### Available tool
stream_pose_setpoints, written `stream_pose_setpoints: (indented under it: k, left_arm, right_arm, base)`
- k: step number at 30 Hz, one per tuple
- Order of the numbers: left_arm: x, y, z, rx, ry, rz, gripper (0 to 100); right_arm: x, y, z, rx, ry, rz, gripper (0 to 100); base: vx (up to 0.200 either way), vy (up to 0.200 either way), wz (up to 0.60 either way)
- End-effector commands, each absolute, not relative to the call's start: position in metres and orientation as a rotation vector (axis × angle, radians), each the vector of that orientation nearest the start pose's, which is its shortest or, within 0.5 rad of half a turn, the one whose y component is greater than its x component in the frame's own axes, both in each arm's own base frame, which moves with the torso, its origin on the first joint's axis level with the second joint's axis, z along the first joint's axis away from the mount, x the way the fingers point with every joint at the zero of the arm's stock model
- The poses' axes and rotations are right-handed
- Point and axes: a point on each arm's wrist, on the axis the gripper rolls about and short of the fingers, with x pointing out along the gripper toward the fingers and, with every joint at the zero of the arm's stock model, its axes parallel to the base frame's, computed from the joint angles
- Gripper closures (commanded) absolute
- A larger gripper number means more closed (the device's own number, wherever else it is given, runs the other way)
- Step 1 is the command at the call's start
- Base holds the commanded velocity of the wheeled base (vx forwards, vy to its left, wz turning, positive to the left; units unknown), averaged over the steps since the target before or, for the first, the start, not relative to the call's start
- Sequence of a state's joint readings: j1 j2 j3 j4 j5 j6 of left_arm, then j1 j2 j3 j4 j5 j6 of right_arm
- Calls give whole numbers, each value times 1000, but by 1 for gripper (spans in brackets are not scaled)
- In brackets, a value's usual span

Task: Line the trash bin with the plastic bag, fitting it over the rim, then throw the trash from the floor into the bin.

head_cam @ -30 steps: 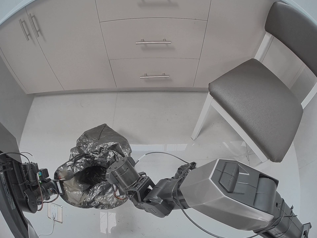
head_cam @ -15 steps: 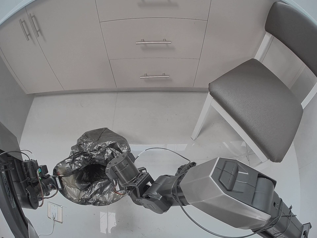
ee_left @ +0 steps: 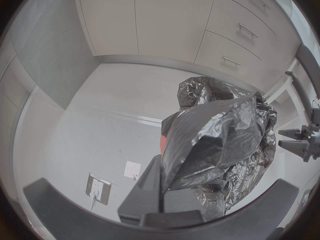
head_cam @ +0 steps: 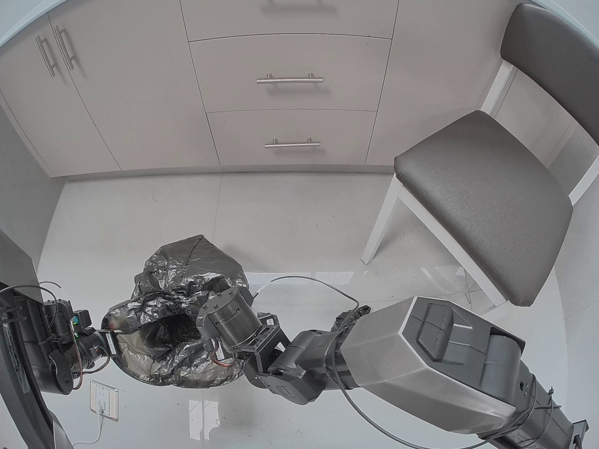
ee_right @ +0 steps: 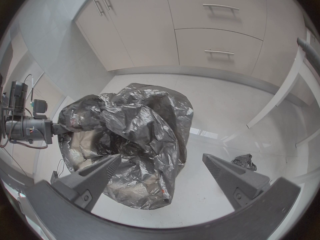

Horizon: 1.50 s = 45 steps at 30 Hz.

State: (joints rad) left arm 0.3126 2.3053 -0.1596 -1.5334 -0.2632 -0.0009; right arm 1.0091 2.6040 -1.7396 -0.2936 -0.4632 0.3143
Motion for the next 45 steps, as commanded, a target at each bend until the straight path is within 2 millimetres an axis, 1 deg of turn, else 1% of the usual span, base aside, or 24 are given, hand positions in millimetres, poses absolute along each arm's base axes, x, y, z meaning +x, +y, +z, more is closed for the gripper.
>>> stream_pose_setpoints:
  k: [1,2,4,6,7,11,12,14,16,18,20,33,40,42,45]
  left_arm:
    - [243,72,-23,-174,581,48,100]
    - [243,72,-22,-173,578,47,100]
    - [243,73,-22,-173,576,47,100]
    - [244,73,-22,-173,575,47,100]
    - [244,73,-22,-172,573,47,100]
    - [245,73,-22,-172,572,47,100]
    - [245,73,-21,-170,571,47,100]
    - [245,72,-21,-170,571,44,100]
    - [246,70,-21,-166,569,36,100]
    - [246,70,-21,-166,569,35,100]
    - [246,67,-21,-164,571,23,100]
    - [247,65,-18,-159,562,16,100]
    - [247,65,-17,-159,560,17,100]
    - [247,65,-17,-159,557,17,100]
    - [247,65,-17,-160,557,18,100]
  right_arm:
    - [279,430,31,-102,473,475,0]
    - [278,431,35,-153,449,483,0]
    - [278,432,38,-198,422,482,0]
    - [274,435,39,-232,404,488,0]
    - [269,439,41,-285,380,500,0]
    - [263,444,39,-382,354,525,0]
    - [261,445,37,-434,342,534,0]
    - [261,445,37,-454,335,538,0]
    - [256,449,36,-515,309,556,0]
    - [256,449,37,-540,294,563,0]
    - [258,451,37,-609,241,577,0]
    - [268,465,45,-703,124,598,0]
    - [273,474,37,-716,92,594,0]
    - [274,476,30,-718,95,595,0]
    - [276,476,10,-740,119,596,0]
  base:
    - [0,0,0]
    - [0,0,0]
    - [0,0,0]
    - [0,0,0]
    - [0,0,0]
    - [0,0,0]
    - [0,0,0]
    - [0,0,0]
    - [0,0,0]
    - [0,0,0]
    - [0,0,0]
    - [0,0,0]
    - [0,0,0]
    - [0,0,0]
    - [0,0,0]
